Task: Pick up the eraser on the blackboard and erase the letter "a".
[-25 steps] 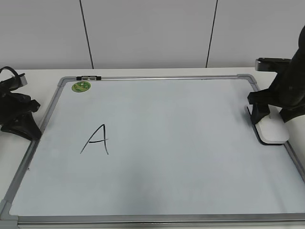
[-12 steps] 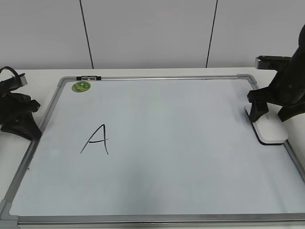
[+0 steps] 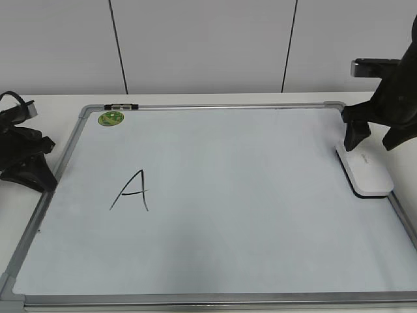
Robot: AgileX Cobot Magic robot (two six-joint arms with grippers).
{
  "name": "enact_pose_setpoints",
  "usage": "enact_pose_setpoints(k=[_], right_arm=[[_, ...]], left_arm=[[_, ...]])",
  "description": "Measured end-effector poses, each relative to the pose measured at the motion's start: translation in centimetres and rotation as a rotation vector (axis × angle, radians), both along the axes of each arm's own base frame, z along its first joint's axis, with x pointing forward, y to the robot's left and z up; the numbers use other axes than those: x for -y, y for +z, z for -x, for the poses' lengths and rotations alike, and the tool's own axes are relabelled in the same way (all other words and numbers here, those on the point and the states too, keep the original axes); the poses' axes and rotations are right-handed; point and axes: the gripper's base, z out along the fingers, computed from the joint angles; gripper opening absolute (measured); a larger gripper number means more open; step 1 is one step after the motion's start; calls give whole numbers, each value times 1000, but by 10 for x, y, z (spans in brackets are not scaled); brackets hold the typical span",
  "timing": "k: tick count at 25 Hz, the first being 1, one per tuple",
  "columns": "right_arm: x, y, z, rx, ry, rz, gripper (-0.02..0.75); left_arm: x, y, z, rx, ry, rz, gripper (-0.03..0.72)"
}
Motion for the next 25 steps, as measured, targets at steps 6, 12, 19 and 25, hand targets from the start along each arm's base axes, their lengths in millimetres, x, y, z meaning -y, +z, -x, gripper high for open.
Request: enact_pose_setpoints(k=[6,12,19,25], right_arm=[[1,3,0,-15,9,14,596],[1,9,4,-79,22,19,596],[0,35,11,-111,28,5,594],[-1,91,32,7,30,5,594]], left_arm=[[-1,4,-4,22,-3,-10,336],[-1,54,-22,89,-44,11,391],[1,124,-16,143,-53,-79,393],[13,171,5,215,-55,-179,393]])
